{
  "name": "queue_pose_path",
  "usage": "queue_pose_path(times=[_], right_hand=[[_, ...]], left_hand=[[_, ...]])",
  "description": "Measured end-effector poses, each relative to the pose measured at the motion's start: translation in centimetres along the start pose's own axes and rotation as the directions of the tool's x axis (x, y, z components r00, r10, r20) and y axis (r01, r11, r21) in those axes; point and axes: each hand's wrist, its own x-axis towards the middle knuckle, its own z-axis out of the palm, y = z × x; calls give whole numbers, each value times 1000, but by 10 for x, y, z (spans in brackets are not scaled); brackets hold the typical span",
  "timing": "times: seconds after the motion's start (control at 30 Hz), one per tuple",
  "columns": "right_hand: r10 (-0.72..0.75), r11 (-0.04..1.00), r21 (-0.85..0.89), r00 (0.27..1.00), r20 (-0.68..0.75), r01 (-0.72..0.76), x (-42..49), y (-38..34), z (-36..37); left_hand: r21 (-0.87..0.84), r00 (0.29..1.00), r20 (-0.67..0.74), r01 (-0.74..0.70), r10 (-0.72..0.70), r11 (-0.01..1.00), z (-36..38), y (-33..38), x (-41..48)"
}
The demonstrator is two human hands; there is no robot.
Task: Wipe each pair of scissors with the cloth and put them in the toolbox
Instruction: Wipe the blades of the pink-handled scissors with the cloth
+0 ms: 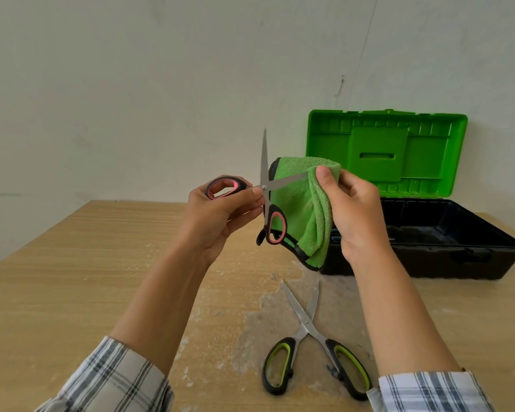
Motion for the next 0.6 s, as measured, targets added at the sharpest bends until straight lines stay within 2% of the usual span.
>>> queue_pose_path(times=[0.1,0.23,0.37,0.6], right_hand=[[45,999,-15,998,37,-44,4,-2,-9],[106,993,32,978,178,-114,3,-5,-11],[64,998,-5,963,263,-65,-4,-1,3],[-1,1000,-23,978,210,6,-9,6,13]], left_hand=[[-16,1000,-26,-12,11,1000,-4,3,1],[-45,1000,-17,-20,19,999,-1,2,1],[-3,999,27,-30,30,1000,3,-3,-2],[190,995,76,-72,58,979,4,-3,-3]])
